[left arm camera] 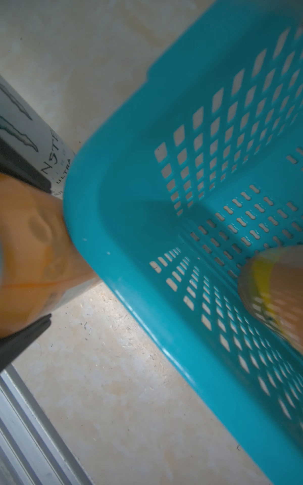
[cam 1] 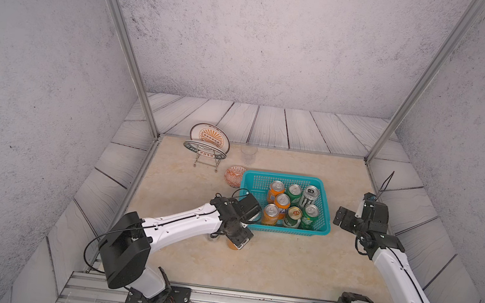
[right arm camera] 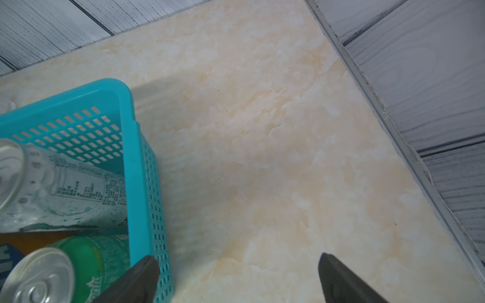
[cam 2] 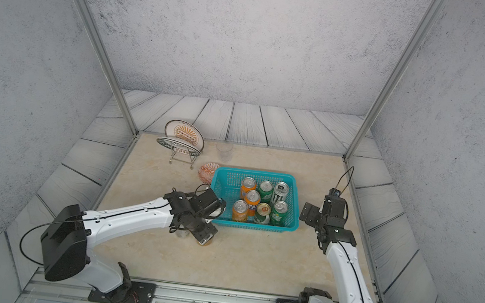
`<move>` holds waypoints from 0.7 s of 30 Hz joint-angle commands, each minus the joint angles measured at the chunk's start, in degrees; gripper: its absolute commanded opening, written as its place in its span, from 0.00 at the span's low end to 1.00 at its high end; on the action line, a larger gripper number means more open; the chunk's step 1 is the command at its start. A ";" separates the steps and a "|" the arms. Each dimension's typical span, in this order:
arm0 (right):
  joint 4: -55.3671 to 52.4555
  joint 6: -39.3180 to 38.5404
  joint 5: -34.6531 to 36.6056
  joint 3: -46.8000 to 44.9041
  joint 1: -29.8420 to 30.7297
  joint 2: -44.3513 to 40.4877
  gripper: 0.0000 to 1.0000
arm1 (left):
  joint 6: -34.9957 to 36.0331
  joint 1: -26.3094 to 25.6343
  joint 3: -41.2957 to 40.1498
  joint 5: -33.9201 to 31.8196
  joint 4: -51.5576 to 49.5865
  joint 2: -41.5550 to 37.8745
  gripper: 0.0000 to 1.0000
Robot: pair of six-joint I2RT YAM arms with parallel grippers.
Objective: Take out the drinks from the basket
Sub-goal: Place the drink at the center of the board.
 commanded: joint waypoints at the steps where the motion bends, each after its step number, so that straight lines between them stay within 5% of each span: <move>1: 0.27 -0.81 -0.28 0.51 -0.08 0.33 0.99 | -1.13 -0.04 0.08 -1.75 4.69 0.05 0.66; 21: 0.49 -0.86 -0.42 0.33 -0.09 0.62 0.99 | -3.18 0.04 -2.88 -3.04 10.03 -0.90 0.69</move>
